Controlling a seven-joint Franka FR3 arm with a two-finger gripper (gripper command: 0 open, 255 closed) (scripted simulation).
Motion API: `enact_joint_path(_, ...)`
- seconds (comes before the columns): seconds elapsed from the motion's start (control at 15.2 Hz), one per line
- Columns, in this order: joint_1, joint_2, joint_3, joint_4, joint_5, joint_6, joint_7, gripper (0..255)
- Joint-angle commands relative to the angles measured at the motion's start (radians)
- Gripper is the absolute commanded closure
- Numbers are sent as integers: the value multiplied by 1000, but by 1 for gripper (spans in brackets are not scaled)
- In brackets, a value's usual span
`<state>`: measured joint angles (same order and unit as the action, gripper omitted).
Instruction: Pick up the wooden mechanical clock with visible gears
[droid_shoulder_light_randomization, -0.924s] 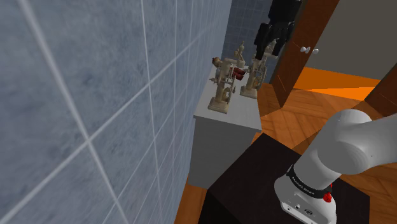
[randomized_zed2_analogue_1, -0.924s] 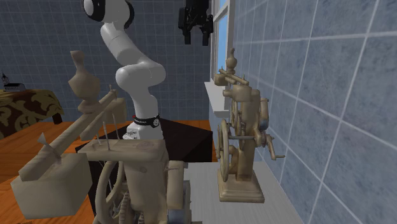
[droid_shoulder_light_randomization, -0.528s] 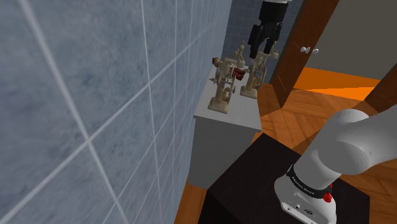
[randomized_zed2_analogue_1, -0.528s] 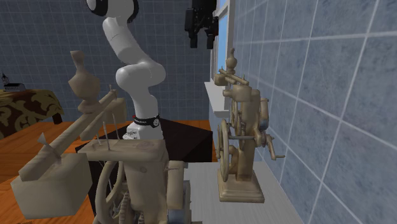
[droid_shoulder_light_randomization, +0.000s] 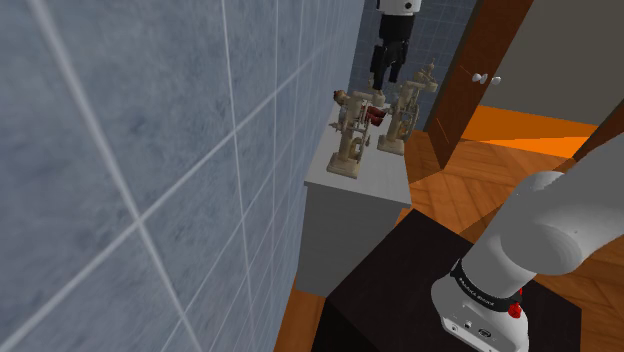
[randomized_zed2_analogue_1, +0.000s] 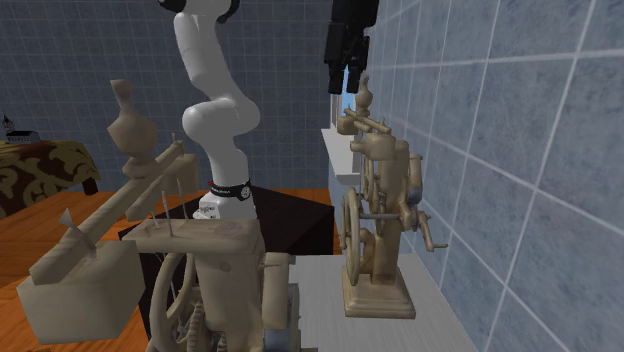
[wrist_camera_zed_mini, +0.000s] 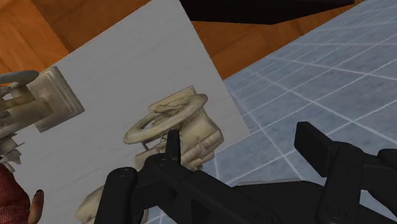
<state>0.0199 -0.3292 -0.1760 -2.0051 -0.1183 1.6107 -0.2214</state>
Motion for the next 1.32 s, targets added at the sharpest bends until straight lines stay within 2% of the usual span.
enact_joint_path(0.0,3,93,-24,71,2,9,-71,0)
enact_joint_path(0.59,-17,497,-65,438,47,-15,-341,0)
enact_joint_path(1.06,-18,496,-62,343,46,79,-333,0)
enact_joint_path(1.25,-19,497,-61,336,46,87,-332,0)
